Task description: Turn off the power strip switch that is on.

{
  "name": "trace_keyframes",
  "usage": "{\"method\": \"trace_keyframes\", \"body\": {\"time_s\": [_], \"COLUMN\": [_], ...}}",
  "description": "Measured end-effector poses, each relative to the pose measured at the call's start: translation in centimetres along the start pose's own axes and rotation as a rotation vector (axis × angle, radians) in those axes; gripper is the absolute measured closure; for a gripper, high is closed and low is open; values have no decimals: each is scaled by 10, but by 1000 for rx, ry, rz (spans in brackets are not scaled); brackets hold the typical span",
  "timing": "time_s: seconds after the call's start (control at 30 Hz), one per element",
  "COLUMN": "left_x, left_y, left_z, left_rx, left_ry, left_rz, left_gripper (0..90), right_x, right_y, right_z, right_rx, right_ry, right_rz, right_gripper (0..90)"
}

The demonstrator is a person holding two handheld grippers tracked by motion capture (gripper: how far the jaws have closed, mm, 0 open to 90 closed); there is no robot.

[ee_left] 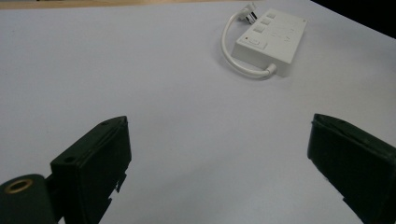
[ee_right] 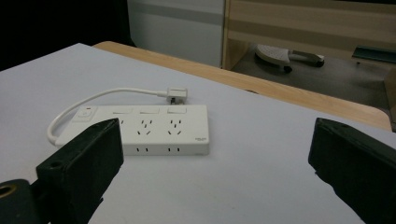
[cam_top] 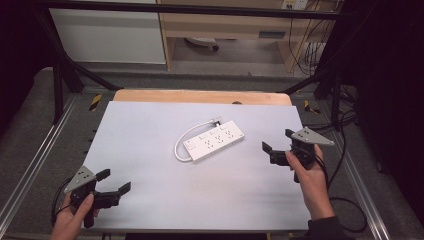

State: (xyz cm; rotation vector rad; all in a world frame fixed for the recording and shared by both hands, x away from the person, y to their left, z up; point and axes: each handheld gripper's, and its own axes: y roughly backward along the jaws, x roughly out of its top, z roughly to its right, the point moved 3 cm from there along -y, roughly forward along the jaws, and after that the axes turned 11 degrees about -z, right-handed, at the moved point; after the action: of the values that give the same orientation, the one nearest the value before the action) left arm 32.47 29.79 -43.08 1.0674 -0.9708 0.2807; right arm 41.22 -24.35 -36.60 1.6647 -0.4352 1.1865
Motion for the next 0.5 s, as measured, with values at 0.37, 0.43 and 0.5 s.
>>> {"method": "trace_keyframes", "body": {"time_s": [0.37,0.43,0.5], "left_x": [0,0,0], "left_y": [0,0,0], "left_z": [0,0,0], "left_rx": [0,1,1], "left_ry": [3,1,1], "left_rz": [0,-1,-1], "left_gripper": [61,61,61], "right_x": [-26,-34,-41], "right_y": [18,17,13], "right_z": [9,9,9], "right_rx": [-31,-32,-32], "right_ry": [-33,-37,-38], "right_rz": [32,29,24], "right_gripper": [39,39,38]}}
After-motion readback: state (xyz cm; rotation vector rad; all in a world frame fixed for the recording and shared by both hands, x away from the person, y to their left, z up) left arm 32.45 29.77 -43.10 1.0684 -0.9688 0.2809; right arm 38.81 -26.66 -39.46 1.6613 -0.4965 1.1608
